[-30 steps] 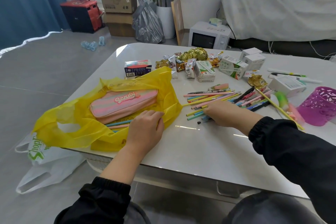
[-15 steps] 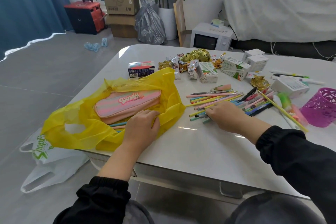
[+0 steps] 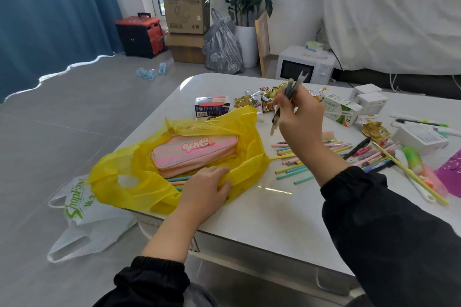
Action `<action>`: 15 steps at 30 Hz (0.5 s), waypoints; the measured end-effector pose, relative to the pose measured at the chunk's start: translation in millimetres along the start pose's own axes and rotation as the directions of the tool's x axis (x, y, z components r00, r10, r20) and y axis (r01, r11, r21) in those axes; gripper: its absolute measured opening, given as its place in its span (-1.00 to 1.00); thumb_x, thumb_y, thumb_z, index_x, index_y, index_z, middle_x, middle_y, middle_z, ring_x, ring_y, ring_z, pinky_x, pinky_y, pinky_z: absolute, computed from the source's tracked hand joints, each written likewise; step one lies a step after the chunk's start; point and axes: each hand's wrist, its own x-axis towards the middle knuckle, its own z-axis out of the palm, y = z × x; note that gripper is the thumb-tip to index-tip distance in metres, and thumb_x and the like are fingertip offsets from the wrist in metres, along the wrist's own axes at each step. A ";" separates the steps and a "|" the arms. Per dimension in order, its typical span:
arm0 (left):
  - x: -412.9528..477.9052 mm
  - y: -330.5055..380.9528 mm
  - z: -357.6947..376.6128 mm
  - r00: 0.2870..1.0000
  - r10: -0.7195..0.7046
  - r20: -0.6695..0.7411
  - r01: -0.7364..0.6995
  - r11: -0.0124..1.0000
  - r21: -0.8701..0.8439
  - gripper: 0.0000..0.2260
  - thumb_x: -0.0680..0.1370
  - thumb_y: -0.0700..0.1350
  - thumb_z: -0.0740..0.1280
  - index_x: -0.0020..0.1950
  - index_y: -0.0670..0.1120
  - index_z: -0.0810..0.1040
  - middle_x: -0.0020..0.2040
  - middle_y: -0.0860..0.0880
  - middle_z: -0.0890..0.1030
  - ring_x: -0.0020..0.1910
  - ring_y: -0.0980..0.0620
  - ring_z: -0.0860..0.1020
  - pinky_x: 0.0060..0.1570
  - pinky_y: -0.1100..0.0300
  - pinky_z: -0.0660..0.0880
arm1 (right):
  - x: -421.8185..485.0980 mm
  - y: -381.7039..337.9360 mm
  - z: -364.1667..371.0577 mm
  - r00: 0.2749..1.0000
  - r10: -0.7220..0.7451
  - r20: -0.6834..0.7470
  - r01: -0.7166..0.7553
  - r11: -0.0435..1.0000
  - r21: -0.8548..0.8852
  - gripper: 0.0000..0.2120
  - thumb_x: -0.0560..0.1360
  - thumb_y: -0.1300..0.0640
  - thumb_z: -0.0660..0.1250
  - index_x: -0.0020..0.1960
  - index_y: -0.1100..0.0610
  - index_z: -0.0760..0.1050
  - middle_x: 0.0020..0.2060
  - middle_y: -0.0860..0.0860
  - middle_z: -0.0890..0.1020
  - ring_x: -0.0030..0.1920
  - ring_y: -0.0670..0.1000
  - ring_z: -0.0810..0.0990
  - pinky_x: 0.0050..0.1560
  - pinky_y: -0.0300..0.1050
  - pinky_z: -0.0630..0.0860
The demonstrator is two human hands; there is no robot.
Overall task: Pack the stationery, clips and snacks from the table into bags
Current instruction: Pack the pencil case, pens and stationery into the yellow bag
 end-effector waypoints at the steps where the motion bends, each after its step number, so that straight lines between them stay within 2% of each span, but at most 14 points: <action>1: -0.5 -1.5 -0.7 1.000 -0.010 0.005 0.010 1.000 0.009 -0.66 0.57 0.02 0.24 0.34 0.03 0.48 0.22 0.03 0.55 0.20 0.03 0.49 0.11 0.13 0.44 | 2.7 -5.4 6.6 0.999 0.048 -0.007 -0.047 0.996 0.074 -0.89 0.53 0.24 0.26 -0.13 0.25 0.52 -0.29 0.12 0.61 -0.29 0.06 0.55 -0.23 -0.13 0.48; 3: -2.7 -5.8 -2.3 1.000 -0.026 0.008 0.026 0.999 0.026 -0.65 0.55 0.05 0.25 0.32 0.05 0.49 0.20 0.04 0.57 0.19 0.02 0.49 0.09 0.13 0.45 | 7.8 -15.2 19.0 0.990 0.138 -0.009 -0.133 0.968 0.211 -0.89 0.55 0.23 0.25 -0.14 0.18 0.50 -0.30 0.07 0.61 -0.25 0.06 0.61 -0.15 -0.02 0.57; 6: -10.0 -15.1 -6.3 0.999 -0.040 0.000 0.040 0.996 0.074 -0.65 0.51 0.13 0.27 0.28 0.10 0.51 0.14 0.06 0.60 0.14 0.02 0.51 0.04 0.13 0.46 | 13.1 -26.6 35.3 0.963 0.267 0.038 -0.261 0.885 0.386 -0.86 0.57 0.26 0.24 -0.17 0.16 0.48 -0.35 0.03 0.61 -0.32 -0.03 0.61 -0.22 -0.16 0.59; 8: -16.3 -22.3 -10.6 0.999 -0.030 -0.015 0.032 0.991 0.132 -0.61 0.46 0.21 0.22 0.21 0.10 0.57 0.07 0.07 0.63 0.07 0.01 0.54 -0.01 0.11 0.48 | 13.3 -29.6 47.7 0.928 0.333 0.167 -0.372 0.836 0.404 -0.86 0.57 0.26 0.24 -0.15 0.18 0.48 -0.35 0.06 0.62 -0.36 -0.08 0.60 -0.33 -0.31 0.51; 10: -23.6 -30.6 -16.7 0.999 -0.002 -0.037 0.008 0.988 0.154 -0.54 0.38 0.26 0.15 0.09 0.07 0.64 -0.07 0.04 0.67 -0.06 -0.03 0.58 -0.13 0.09 0.51 | 11.1 -29.0 61.0 0.899 0.328 0.289 -0.416 0.845 0.337 -0.85 0.58 0.24 0.23 -0.16 0.18 0.48 -0.34 0.08 0.62 -0.36 -0.06 0.59 -0.34 -0.31 0.49; 13: -35.5 -47.1 -23.4 0.996 0.023 -0.085 -0.012 0.992 0.128 -0.58 0.35 0.19 0.19 0.05 0.09 0.67 -0.19 0.04 0.69 -0.20 -0.02 0.59 -0.22 0.11 0.53 | 8.0 -30.3 77.9 0.895 0.162 0.417 -0.241 0.960 0.144 -0.77 0.58 0.18 0.22 -0.24 0.18 0.49 -0.39 0.03 0.60 -0.37 -0.07 0.55 -0.28 -0.23 0.47; 15: -39.6 -54.5 -27.4 0.997 0.001 -0.075 0.007 0.994 0.110 -0.61 0.36 0.17 0.20 0.03 0.09 0.68 -0.17 0.07 0.69 -0.16 0.00 0.58 -0.15 0.07 0.53 | 4.2 -36.1 89.0 0.810 0.046 0.584 -0.089 0.995 0.044 -0.75 0.58 0.15 0.22 -0.27 0.13 0.48 -0.39 -0.01 0.58 -0.36 -0.08 0.53 -0.29 -0.21 0.42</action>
